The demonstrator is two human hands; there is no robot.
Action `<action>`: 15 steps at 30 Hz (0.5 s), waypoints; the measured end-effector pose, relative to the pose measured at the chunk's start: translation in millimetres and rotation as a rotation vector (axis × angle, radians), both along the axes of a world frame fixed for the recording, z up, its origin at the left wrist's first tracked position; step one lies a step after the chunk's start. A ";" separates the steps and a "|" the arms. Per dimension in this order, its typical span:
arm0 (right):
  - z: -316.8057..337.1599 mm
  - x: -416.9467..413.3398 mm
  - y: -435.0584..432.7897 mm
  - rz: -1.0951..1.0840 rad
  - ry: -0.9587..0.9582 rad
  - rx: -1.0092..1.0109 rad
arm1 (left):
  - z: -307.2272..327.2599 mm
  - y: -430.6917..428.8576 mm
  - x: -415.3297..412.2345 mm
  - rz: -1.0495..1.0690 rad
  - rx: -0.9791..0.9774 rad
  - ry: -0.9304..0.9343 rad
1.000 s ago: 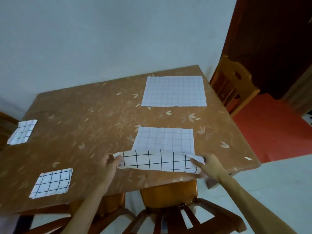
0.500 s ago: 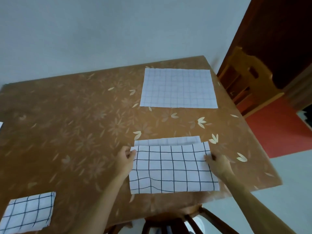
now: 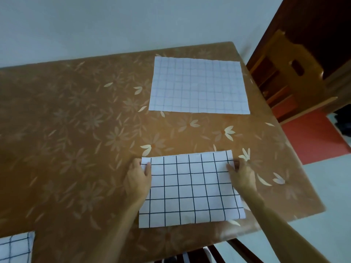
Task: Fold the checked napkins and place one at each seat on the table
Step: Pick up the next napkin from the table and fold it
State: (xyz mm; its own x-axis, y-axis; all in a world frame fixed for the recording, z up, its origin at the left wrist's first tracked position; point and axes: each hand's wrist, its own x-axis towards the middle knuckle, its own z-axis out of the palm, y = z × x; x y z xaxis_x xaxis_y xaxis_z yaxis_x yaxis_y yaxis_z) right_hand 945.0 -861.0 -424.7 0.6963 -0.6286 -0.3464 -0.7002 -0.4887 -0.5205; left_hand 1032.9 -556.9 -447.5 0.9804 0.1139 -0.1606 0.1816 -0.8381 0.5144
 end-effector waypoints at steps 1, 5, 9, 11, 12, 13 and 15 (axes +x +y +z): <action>3.4 -1.9 2.8 -0.012 0.001 -0.003 | 2.6 -0.9 -5.1 0.031 -0.002 -0.001; 10.2 -33.0 14.6 0.044 0.068 -0.037 | 6.2 3.4 -51.3 0.037 0.088 0.012; 12.2 -76.8 25.9 0.087 0.160 0.007 | 18.2 6.4 -106.3 0.081 0.061 0.075; 13.8 -91.0 33.6 0.091 0.193 0.032 | 23.4 8.4 -126.1 0.116 0.023 0.154; 13.0 -96.8 36.4 0.098 0.185 0.042 | 24.5 9.8 -133.7 0.122 0.013 0.183; 14.7 -100.8 39.3 0.102 0.179 0.053 | 27.3 11.6 -139.3 0.139 -0.008 0.214; 17.1 -107.4 42.2 0.125 0.166 0.060 | 36.2 13.2 -144.9 0.218 -0.093 0.282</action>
